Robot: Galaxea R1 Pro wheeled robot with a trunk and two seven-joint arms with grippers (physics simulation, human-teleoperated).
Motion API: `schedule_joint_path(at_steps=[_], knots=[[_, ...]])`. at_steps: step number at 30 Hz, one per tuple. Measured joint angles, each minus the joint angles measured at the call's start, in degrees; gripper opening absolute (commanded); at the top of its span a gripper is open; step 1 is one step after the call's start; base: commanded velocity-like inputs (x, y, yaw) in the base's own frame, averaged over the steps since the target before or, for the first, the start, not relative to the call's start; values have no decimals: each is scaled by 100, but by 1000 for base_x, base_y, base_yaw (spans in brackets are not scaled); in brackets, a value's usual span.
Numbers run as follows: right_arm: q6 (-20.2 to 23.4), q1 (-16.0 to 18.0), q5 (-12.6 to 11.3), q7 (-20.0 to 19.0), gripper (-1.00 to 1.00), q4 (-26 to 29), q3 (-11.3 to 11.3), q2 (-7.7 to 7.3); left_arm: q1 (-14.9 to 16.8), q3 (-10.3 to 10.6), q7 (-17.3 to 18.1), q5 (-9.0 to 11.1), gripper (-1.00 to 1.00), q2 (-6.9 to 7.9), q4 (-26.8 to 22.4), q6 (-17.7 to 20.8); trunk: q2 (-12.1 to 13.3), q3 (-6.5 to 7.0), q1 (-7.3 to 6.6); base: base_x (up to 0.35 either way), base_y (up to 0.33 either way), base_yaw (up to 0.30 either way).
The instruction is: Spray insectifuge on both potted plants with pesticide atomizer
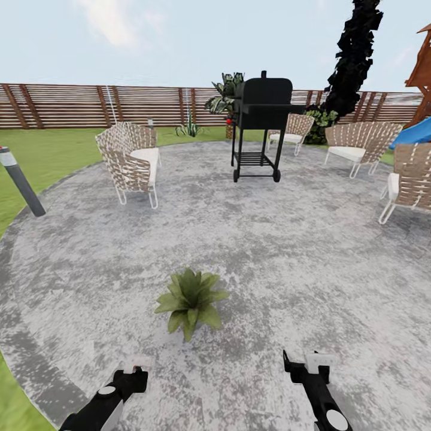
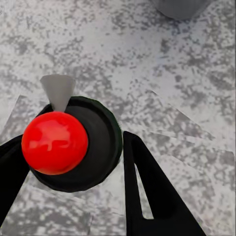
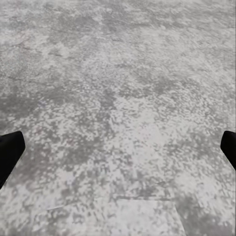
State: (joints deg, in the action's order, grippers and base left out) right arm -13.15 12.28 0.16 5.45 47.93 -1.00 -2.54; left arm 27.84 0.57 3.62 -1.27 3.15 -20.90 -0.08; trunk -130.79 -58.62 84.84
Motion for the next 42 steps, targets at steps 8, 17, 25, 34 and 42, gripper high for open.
schedule_joint_path(at_steps=[8, 17, 25, 34, 42], knots=[[6, 0, 5, -13, 100, 24, -3, 1, -15, 3, 5, 1, -100, 18, -30, -17, 0, 0, 3, 184, 115, 0], [16, -1, 398, -51, 100, 59, -13, -13, -16, 14, 544, -167, -100, 142, -42, -33, 0, 0, 3, 7, 4, 0], [27, 0, 1399, -847, 100, 50, -17, -23, -2, 9, 1866, -1357, -100, 330, -155, -30, 0, 0, 3, 0, 0, 0], [71, 14, 2444, -2857, 100, 347, -18, 2, 107, 4, 3540, -2684, -100, 382, -428, 3, 0, 0, 3, 0, 0, 0], [733, 290, 2873, -4477, 100, 611, -48, 352, 439, 3, 4364, -3726, -100, 380, -431, 27, 1, 0, 3, 0, 0, 0]])
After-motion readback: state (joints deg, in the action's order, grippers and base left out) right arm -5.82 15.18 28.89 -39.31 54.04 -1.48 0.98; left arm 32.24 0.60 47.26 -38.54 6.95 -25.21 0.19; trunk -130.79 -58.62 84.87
